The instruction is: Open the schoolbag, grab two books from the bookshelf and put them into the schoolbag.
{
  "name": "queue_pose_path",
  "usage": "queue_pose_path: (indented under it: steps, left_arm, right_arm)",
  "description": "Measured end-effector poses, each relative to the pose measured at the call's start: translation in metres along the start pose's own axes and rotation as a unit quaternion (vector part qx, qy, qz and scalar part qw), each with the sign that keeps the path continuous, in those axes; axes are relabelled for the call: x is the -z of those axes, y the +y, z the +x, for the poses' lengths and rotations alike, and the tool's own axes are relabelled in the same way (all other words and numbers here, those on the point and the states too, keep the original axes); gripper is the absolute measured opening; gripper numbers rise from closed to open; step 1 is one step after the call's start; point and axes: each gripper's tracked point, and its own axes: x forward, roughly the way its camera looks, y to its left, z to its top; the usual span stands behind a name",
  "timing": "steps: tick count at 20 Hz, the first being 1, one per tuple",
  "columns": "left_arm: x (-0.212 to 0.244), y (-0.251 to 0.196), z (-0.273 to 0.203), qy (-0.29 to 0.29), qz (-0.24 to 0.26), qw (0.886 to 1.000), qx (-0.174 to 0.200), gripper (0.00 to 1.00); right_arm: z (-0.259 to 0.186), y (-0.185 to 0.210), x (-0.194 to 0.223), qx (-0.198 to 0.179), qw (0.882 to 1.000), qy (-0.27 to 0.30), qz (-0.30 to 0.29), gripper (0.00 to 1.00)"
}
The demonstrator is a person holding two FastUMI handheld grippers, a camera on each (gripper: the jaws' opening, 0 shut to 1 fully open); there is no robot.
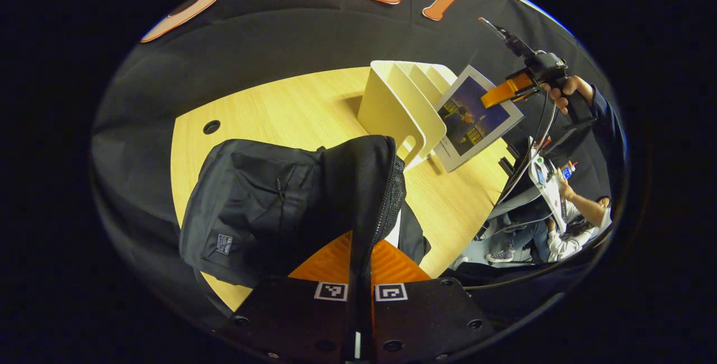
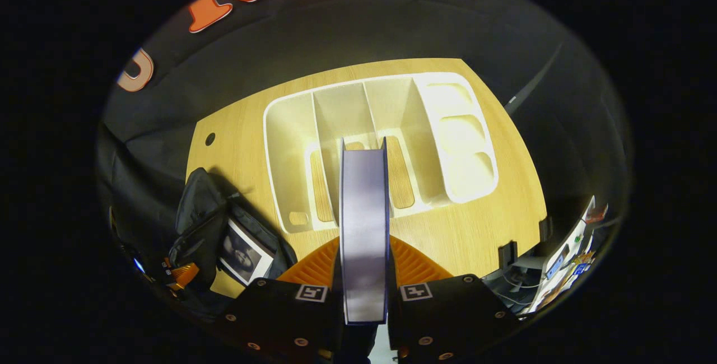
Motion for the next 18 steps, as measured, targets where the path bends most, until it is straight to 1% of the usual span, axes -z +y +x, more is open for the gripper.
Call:
queue_pose_path:
  steps: [7,18]
  left_arm:
    - [-0.003,0.000,0.004,0.009,0.026,0.999,0.018,0.04]
    - [-0.004,0.000,0.006,0.015,0.040,0.999,0.025,0.04]
  right_arm:
    - [-0.015,-0.011,0.037,-0.015,0.999,-0.011,0.046,0.33]
    - [-0.029,-0.009,0.094,-0.071,0.991,-0.027,0.106,0.33]
